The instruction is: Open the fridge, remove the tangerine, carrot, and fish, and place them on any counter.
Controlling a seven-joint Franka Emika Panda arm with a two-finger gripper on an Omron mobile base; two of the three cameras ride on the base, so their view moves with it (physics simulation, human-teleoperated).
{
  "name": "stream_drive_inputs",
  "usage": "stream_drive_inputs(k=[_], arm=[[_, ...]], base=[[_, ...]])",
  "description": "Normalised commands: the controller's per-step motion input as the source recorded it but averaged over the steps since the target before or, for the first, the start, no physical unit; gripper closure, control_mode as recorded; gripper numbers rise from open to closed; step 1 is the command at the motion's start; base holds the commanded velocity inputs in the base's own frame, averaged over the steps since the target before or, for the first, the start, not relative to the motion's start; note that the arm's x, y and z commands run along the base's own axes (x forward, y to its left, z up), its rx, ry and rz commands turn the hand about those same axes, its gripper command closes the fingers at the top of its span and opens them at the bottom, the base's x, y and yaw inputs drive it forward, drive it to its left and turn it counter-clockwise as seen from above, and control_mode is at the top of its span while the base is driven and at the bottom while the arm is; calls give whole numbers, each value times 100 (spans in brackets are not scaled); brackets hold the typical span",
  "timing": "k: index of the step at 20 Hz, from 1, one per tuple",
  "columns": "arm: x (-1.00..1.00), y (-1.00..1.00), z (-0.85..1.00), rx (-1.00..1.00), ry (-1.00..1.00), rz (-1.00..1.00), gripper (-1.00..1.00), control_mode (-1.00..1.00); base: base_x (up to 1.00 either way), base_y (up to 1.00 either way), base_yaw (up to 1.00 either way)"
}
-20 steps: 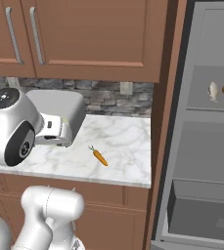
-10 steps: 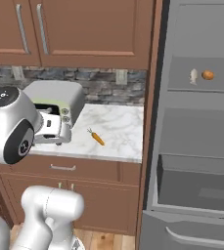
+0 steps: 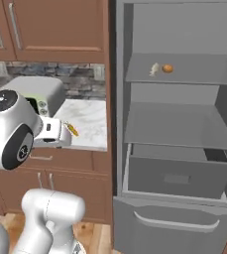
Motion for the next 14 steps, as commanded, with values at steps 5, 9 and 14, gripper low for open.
stream_drive_inputs(k=[5, 9, 14], arm=[[0, 0, 0, 0, 0, 0, -100, 100], [0, 0, 0, 0, 0, 0, -100, 100], [0, 0, 0, 0, 0, 0, -100, 100]], base=[[9, -90, 0], [16, -89, 0], [26, -51, 0]])
